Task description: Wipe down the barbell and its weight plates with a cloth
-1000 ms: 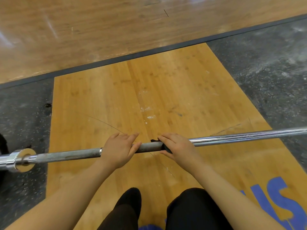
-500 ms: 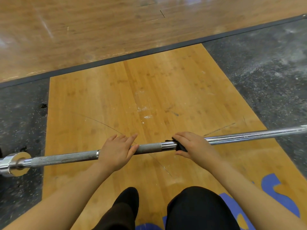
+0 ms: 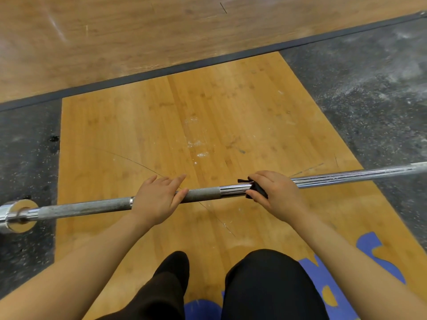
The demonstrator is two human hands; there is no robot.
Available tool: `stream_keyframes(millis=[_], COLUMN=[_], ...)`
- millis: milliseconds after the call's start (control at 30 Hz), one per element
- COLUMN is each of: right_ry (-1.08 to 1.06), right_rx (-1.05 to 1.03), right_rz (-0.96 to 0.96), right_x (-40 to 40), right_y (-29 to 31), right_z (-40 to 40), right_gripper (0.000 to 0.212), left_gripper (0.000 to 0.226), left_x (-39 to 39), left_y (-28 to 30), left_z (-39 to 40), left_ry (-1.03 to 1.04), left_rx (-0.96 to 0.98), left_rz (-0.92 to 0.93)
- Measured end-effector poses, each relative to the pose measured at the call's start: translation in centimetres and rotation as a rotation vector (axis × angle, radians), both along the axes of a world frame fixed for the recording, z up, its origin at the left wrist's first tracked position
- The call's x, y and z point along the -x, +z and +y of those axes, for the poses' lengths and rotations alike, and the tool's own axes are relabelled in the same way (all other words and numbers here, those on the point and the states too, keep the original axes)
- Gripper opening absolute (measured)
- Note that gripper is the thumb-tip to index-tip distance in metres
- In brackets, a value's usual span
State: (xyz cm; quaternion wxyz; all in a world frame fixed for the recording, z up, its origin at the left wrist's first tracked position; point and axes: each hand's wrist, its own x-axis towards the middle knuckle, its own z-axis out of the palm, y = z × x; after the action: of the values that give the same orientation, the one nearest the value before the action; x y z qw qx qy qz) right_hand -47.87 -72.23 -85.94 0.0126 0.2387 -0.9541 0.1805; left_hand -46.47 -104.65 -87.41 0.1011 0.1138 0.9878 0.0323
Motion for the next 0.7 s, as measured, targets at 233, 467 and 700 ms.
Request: stream_keyframes(millis=[233,467,700], right_ry=[-0.063,-0.079,-0.113], right_rx=[0.051,0.071,0.079], right_rz=[0.055,0.021,0.01], right_x=[-0.4,-0.7,-0.9], right_y=[-0.5,-0.5,-0.5], right_z=[-0.6,-0.8,-1.3], right_gripper=[0.028,0.025,0.019], left_gripper=[0.081,0.076,0.078], left_x=[-0.1,-0.4,-0.9], left_y=[0.1,0.6,0.8], left_z=[0.2,0.6,1.1], left_ry=[0.004,0.033,0.049], left_rx=[0.032,0.01,0.042], left_rz=[-0.007,-0.073,-0.058])
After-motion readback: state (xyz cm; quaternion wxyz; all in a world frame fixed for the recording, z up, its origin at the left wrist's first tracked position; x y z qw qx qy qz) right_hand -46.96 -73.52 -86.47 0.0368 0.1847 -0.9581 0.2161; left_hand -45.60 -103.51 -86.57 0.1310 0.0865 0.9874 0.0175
